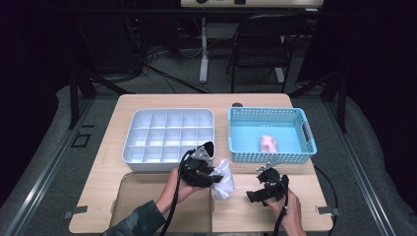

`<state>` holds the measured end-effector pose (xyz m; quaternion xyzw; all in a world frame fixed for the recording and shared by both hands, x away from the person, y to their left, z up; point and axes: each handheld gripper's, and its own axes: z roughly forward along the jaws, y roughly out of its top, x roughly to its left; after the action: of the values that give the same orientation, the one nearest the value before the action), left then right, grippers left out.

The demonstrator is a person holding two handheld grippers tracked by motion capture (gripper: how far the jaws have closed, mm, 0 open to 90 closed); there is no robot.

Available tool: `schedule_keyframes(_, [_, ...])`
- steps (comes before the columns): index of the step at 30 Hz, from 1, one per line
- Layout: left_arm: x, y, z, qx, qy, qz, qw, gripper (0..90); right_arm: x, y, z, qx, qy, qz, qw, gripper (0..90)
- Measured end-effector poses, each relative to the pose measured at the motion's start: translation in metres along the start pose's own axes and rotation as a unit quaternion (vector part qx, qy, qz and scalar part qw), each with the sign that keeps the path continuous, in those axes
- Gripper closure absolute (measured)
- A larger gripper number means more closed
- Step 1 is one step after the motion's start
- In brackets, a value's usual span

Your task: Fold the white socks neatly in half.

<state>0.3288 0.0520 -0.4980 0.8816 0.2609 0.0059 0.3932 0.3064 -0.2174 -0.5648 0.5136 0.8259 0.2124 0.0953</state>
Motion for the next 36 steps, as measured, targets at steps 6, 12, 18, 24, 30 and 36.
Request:
schedule_keyframes(6, [0.0, 0.001, -0.006, -0.007, 0.009, 0.004, 0.9999, 62.7, 0.0, 0.0, 0.003, 0.004, -0.005, 0.002, 1.0, 0.0])
schedule_keyframes(12, [0.003, 0.004, -0.015, -0.019, 0.016, 0.005, 0.9997, 62.7, 0.0, 0.0, 0.003, 0.016, -0.018, -0.005, 0.9997, 0.0])
schedule_keyframes(18, [0.007, 0.006, -0.023, -0.03, 0.022, 0.002, 0.9993, 62.7, 0.002, 0.0, 0.004, 0.017, -0.026, -0.005, 0.9995, 0.0])
schedule_keyframes(24, [0.011, 0.007, -0.032, -0.046, 0.036, -0.002, 0.9983, 62.7, 0.002, -0.001, 0.004, 0.016, -0.026, -0.007, 0.9995, 0.0])
schedule_keyframes(30, [0.017, 0.009, -0.043, -0.06, 0.05, 0.001, 0.9969, 62.7, 0.003, -0.001, 0.004, 0.014, -0.027, -0.003, 0.9995, 0.0])
schedule_keyframes(36, [0.029, 0.009, -0.058, -0.08, 0.069, -0.01, 0.9943, 62.7, 0.003, -0.001, 0.004, 0.013, -0.027, -0.002, 0.9995, 0.0])
